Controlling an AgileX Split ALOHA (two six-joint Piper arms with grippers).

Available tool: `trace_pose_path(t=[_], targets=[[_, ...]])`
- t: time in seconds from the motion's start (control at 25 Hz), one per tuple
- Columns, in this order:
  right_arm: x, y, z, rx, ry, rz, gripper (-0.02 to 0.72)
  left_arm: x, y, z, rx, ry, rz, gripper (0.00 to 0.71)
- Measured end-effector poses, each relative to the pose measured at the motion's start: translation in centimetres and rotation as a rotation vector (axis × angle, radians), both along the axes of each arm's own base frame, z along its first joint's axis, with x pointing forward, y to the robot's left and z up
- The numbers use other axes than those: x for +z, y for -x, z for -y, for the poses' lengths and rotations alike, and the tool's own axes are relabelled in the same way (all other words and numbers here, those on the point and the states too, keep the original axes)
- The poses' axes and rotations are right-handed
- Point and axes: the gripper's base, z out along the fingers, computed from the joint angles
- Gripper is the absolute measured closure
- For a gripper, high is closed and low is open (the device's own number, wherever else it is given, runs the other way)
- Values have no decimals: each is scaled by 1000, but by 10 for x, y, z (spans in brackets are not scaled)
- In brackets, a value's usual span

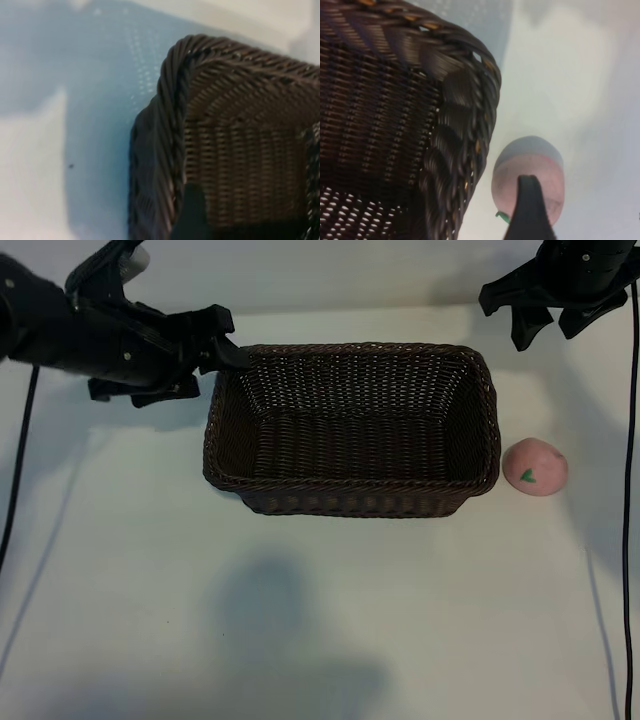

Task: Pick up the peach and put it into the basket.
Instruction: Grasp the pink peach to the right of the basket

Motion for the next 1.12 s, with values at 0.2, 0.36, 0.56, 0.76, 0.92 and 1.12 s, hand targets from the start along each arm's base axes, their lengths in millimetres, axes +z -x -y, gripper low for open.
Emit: trace_pose_path(t=[0.2,0.36,0.56,0.76,0.92,1.12], targets=[[0,0,0,0,-2,-1,198,25,-4,-6,-70,-164,-46,119],[0,0,0,0,-2,-1,198,49,-6,-17,-108,-331,-87,120],[0,0,0,0,-2,-1,198,70,-1,-24,-165,-439,-99,120],[0,0,0,0,-2,-1,198,88,12,-27,-209,-467,-61,121],[0,0,0,0,-2,-1,198,98,17,-28,-211,-470,-36,123],[0,0,0,0,1,0,198,98,18,-28,-210,-470,-34,123]])
